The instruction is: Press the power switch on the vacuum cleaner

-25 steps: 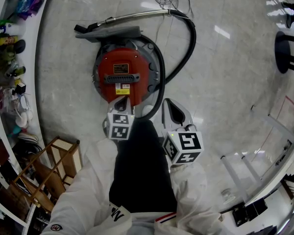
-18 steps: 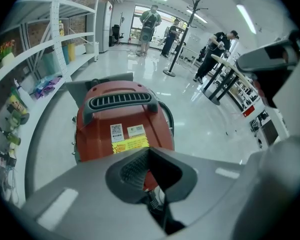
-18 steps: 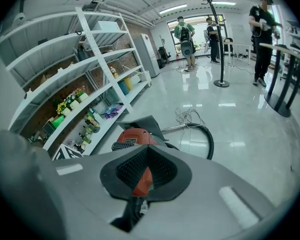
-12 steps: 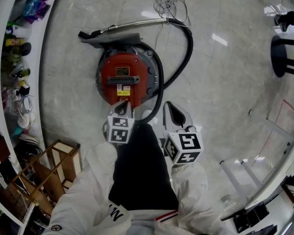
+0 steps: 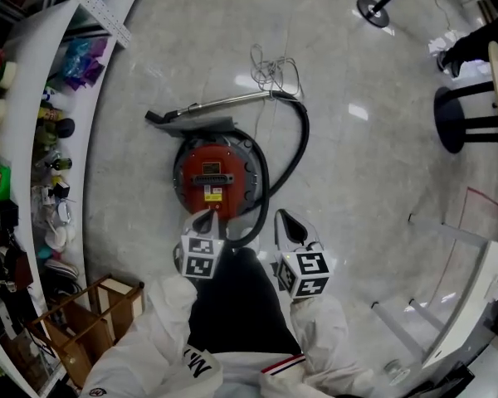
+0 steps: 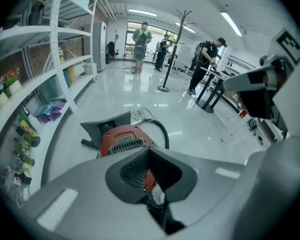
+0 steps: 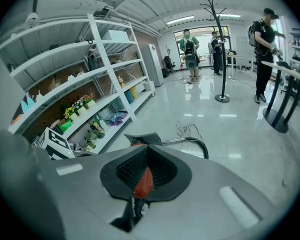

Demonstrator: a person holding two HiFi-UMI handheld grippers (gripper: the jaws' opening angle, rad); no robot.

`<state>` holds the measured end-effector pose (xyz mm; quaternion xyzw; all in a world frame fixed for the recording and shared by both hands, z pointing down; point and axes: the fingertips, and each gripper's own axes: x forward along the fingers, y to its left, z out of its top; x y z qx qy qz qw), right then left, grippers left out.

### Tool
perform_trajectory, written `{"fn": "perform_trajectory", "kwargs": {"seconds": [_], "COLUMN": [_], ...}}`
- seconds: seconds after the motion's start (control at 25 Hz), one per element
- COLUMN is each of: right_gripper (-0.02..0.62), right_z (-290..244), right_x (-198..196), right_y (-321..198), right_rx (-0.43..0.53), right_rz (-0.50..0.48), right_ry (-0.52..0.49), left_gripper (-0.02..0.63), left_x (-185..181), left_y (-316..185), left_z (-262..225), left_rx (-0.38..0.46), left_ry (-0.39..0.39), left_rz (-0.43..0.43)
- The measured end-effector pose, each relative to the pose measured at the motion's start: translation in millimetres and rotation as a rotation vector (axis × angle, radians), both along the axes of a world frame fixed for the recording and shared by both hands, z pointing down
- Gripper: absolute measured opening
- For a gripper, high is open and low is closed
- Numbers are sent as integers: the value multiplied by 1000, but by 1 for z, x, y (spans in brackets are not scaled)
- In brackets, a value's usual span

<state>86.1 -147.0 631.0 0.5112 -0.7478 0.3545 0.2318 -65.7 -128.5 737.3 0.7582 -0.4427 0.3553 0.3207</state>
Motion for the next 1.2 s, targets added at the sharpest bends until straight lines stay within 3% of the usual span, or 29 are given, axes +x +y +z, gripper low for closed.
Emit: {"fn": "perform_trajectory", "kwargs": {"seconds": [0.48, 0.88, 1.2], "right_gripper": [0, 0, 0], "right_z": [-56, -110, -160], "right_x": [-12, -8, -4], "right_y": [5, -18, -36], "right_rx": [45, 135, 238], "right_rz": [-18, -29, -15], "right_ry": [-9, -14, -40], "left_gripper": [0, 0, 0], "left_x": [-31, -55, -50], "left_y": [-6, -32, -51], "left_z": [-81, -163, -218], "left_rx": [74, 228, 351], "left_ry": [-19, -33, -9], "left_rz": [-1, -28, -25]}}
